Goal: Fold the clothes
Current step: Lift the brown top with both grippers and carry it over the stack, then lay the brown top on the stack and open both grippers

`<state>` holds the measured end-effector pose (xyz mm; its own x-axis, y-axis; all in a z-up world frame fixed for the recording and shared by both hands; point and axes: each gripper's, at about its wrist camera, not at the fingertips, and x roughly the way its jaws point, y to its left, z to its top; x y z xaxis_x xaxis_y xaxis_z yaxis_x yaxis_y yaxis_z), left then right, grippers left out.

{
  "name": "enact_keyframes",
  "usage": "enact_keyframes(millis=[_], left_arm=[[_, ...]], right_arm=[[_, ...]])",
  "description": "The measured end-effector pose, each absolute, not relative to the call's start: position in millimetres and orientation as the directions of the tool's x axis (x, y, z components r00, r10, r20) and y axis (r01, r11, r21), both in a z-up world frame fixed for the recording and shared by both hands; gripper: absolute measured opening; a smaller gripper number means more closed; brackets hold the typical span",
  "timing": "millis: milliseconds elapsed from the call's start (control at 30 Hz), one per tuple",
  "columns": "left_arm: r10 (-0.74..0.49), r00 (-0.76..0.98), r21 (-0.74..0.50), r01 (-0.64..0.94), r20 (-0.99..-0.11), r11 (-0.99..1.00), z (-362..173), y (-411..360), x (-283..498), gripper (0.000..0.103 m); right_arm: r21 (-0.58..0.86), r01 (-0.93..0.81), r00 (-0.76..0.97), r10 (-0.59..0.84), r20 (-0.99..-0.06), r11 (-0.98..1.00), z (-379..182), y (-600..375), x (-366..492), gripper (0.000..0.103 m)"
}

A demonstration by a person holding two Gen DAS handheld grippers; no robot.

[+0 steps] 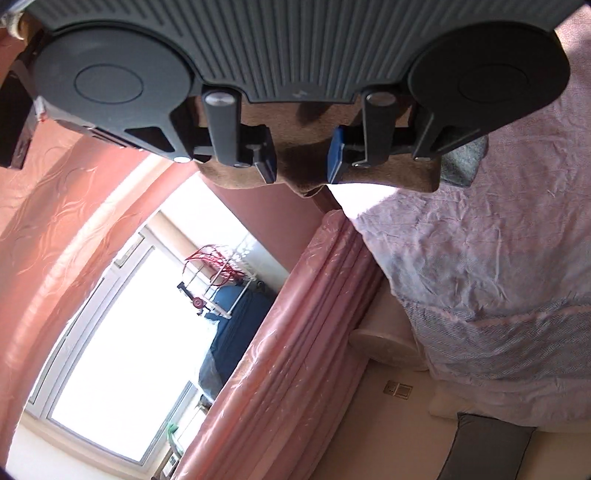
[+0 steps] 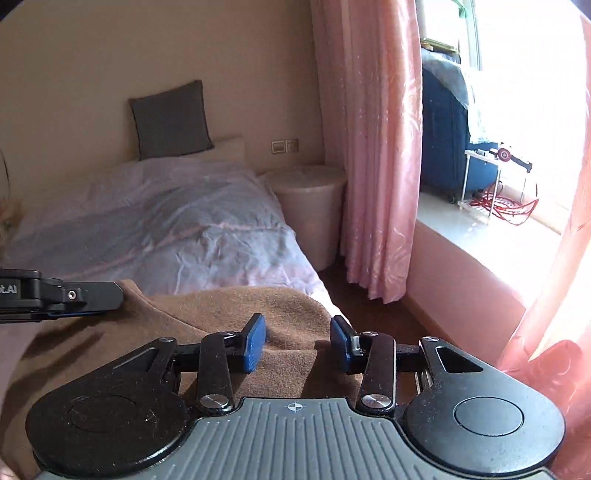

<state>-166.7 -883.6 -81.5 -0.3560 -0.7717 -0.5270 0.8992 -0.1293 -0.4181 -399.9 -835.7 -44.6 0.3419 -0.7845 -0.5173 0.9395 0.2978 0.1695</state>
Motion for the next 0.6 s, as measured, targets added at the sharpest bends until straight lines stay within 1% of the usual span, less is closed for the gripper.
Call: enact_keyframes(millis=[67,133,200,267,333,433,467,600], left_arm=[[-0.769,-0.329,-0.418,0.904,-0.548,-0.089,-104,-888,-164,0.023],[-0.774,-0.329,-0.449,0.891,-0.541,-0.065,-116,-885,-159,0.024],[-0.778,-0.321,-0.446,0.893,-0.541,-0.058,-118,-881,-156,0.024],[-0.781,-0.306,-0.433,0.900,-0.545,-0.050,-109,-874,-154,0.023],[-0.794,-0.290,-0.420,0.906,-0.535,-0.049,-93,-855,-151,0.018],[-0.815,-0.270,-0.400,0.915,-0.513,-0.052,-70,-820,-147,0.018],[-0.819,-0.266,-0.396,0.917,-0.509,-0.051,-64,-808,-147,0.018],[-0.813,-0.257,-0.386,0.921,-0.523,-0.043,-61,-764,-156,0.021]], right_arm=[[0.170,0.941,0.339,-0.786,-0.518,0.294,-47,-833,-402,0.042],[0.170,0.942,0.336,-0.787,-0.518,0.290,-50,-831,-404,0.043],[0.170,0.943,0.333,-0.788,-0.518,0.287,-53,-829,-406,0.043],[0.170,0.944,0.330,-0.789,-0.519,0.283,-56,-826,-408,0.043],[0.170,0.945,0.327,-0.790,-0.519,0.279,-58,-824,-410,0.043],[0.166,0.946,0.323,-0.792,-0.518,0.278,-59,-816,-413,0.043],[0.151,0.945,0.326,-0.794,-0.513,0.291,-50,-799,-414,0.043],[0.111,0.938,0.337,-0.785,-0.520,0.329,-43,-744,-408,0.043]])
